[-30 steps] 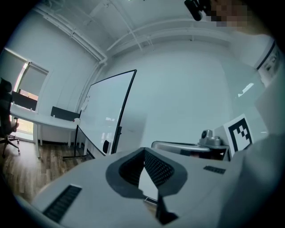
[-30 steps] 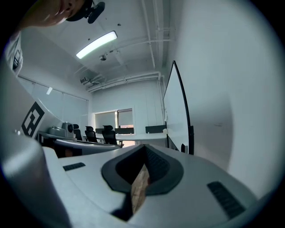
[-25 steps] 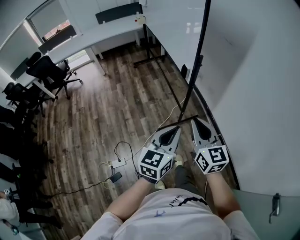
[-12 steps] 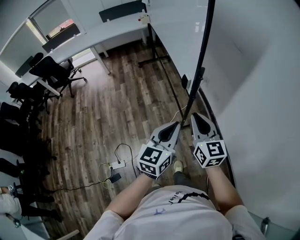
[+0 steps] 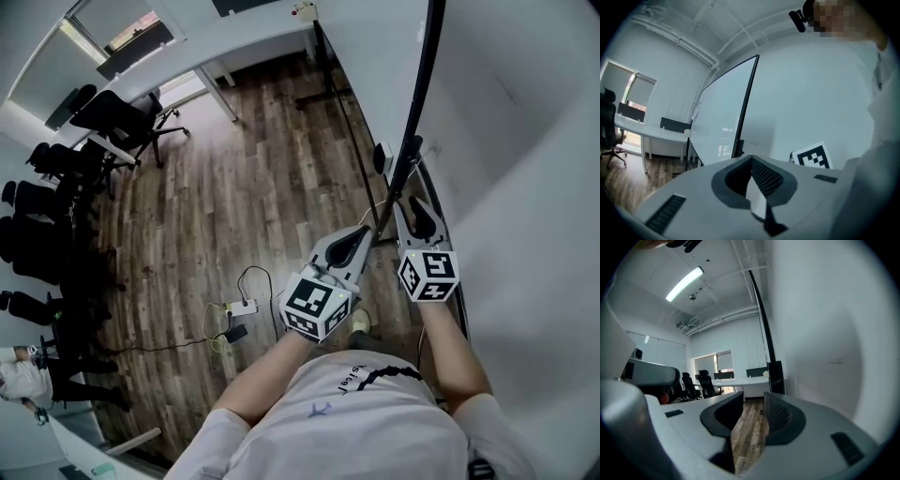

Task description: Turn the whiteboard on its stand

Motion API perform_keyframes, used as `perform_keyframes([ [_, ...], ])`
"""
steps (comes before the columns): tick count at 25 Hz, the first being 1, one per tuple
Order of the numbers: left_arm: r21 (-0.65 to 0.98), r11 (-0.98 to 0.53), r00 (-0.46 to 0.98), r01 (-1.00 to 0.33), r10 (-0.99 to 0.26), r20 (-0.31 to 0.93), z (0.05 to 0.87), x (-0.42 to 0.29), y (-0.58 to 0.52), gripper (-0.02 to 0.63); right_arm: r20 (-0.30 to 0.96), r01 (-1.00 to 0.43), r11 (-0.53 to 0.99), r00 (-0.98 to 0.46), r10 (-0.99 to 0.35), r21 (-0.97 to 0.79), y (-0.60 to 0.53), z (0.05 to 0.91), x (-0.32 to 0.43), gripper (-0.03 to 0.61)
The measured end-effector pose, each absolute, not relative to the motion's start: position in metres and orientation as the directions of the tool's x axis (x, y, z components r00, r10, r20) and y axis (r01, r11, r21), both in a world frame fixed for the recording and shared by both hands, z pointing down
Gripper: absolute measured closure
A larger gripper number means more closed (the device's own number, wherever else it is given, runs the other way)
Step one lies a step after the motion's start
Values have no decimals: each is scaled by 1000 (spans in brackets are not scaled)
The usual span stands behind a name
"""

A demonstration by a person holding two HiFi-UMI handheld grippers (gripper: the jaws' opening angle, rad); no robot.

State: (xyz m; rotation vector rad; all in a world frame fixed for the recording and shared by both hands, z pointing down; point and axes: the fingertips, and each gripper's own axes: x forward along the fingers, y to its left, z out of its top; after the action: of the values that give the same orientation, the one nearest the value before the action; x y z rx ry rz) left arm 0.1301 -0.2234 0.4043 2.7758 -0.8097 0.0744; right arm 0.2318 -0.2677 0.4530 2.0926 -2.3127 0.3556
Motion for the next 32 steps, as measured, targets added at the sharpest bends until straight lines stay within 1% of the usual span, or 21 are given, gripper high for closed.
perform_keyframes([
  [8,219,-796,826,-564,-544,150,418,143,-245,603,209,-988,66,-95,-973,-141,-323,493,264,397],
  [16,219,-789,819,-574,-557,138,427,157,-268,603,223,-992,50,-76,-972,-119,-365,512,285,367],
  [22,236,-776,810,-585,-569,139,436,166,-290,603,224,-994,65,-84,-971,-89,-386,521,283,364],
  [30,256,-760,802,-597,-578,154,443,164,-304,603,220,-998,35,-46,-974,-56,-410,521,289,365],
  [32,259,-756,798,-601,-582,156,443,160,-302,603,218,-998,35,-45,-975,-47,-410,521,288,396],
])
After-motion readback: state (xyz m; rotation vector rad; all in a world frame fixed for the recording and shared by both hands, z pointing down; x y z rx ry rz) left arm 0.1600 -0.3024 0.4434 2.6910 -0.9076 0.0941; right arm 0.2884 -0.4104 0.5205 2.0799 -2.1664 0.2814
